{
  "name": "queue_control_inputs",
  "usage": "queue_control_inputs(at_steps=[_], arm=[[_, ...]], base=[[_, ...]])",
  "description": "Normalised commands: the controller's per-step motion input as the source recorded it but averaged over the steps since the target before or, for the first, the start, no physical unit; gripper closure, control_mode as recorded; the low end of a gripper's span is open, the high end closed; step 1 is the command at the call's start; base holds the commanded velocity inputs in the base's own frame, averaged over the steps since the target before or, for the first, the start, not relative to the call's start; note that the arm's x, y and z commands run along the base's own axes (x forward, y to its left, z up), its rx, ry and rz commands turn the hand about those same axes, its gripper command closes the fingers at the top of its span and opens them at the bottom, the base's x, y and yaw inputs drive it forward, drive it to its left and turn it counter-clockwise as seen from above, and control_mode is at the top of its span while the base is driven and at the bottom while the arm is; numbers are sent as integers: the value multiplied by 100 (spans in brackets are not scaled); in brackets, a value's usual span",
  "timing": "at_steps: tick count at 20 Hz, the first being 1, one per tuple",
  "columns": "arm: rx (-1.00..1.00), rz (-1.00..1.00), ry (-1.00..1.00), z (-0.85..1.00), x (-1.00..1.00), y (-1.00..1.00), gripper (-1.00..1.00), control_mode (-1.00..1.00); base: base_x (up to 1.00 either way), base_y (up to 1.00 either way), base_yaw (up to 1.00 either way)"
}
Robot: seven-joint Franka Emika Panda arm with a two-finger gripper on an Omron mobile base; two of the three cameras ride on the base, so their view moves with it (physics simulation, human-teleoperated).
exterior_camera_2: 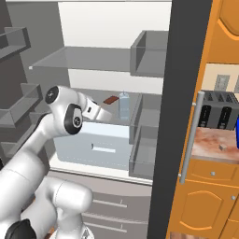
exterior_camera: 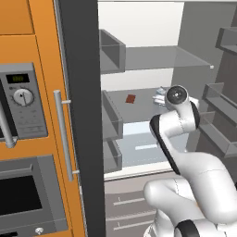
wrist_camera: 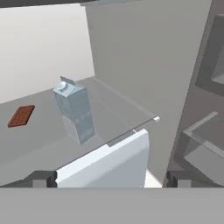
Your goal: Take out the milk from the fridge and place it on the tray on the counter. Then take the sugar cube near the tray and place it in the tray.
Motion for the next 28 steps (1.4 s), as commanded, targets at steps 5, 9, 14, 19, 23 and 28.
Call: queue_control_inputs(at_steps=[5,9,14,19,23,28], arm=[[-1,-10,-1,0,22,19,-100,-100],[0,-4,3,2,35,13,-100,-100],[0,-4,0,0,28,3,-100,-100],[0,-23,-5,0,9,9,-100,-100],[0,-23,-8,0,27,12,-100,-100],[0,-2,0,-1,32,-5,-100,-100]], base=[[0,0,0],[0,0,0],[0,0,0],[0,0,0],[0,0,0],[0,0,0]])
